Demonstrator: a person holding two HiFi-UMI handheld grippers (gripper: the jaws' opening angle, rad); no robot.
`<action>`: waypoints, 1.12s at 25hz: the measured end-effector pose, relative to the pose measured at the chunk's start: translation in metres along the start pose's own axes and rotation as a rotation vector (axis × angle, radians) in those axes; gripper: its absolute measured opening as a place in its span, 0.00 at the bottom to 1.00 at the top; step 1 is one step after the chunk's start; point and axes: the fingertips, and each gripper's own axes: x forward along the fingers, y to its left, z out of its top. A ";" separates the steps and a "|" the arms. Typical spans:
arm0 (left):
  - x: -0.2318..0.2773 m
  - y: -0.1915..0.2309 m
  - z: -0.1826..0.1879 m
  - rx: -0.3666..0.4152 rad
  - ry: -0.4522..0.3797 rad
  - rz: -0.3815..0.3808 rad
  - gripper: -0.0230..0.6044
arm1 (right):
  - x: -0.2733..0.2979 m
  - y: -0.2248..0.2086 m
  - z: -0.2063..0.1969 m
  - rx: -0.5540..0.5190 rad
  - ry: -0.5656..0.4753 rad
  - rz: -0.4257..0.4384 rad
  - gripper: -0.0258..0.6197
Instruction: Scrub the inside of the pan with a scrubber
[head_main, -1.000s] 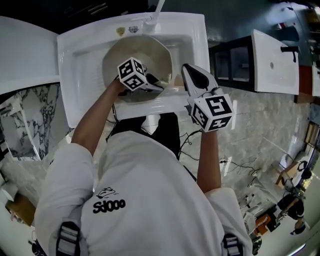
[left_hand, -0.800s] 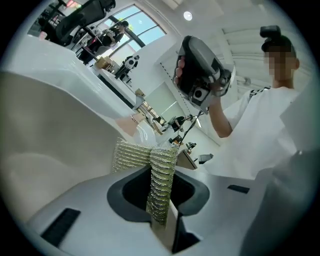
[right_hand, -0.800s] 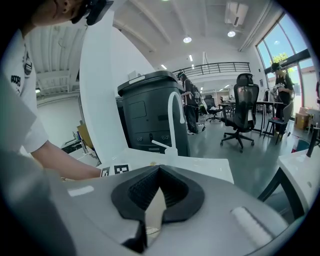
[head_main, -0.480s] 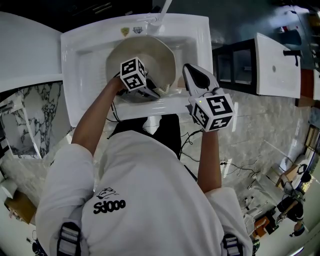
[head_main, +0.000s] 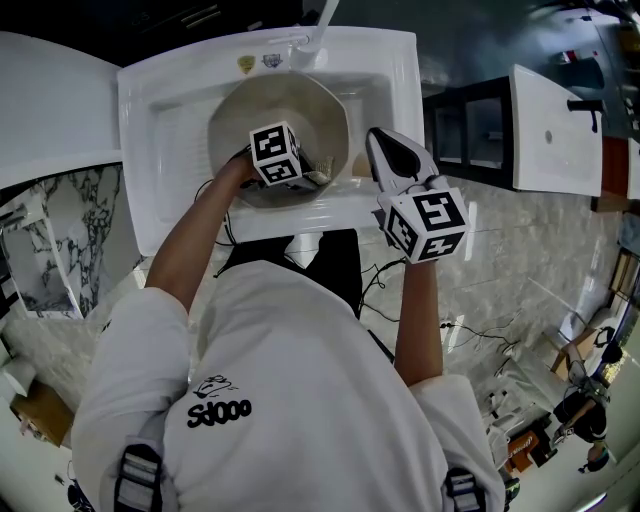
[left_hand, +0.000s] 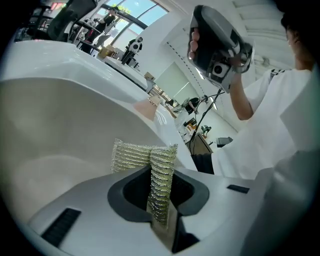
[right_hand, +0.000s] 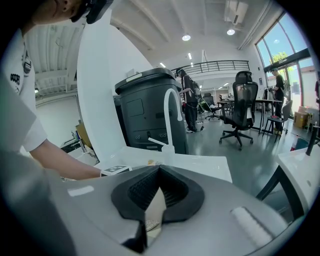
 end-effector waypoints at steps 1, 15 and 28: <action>0.001 0.004 0.001 -0.001 0.005 0.017 0.14 | 0.000 -0.001 0.000 0.002 0.001 -0.002 0.05; -0.016 0.078 0.022 0.021 0.018 0.445 0.14 | 0.001 -0.021 -0.007 0.023 0.022 -0.011 0.05; -0.081 0.141 0.013 0.043 0.030 0.860 0.14 | 0.006 -0.020 -0.017 0.027 0.049 0.009 0.05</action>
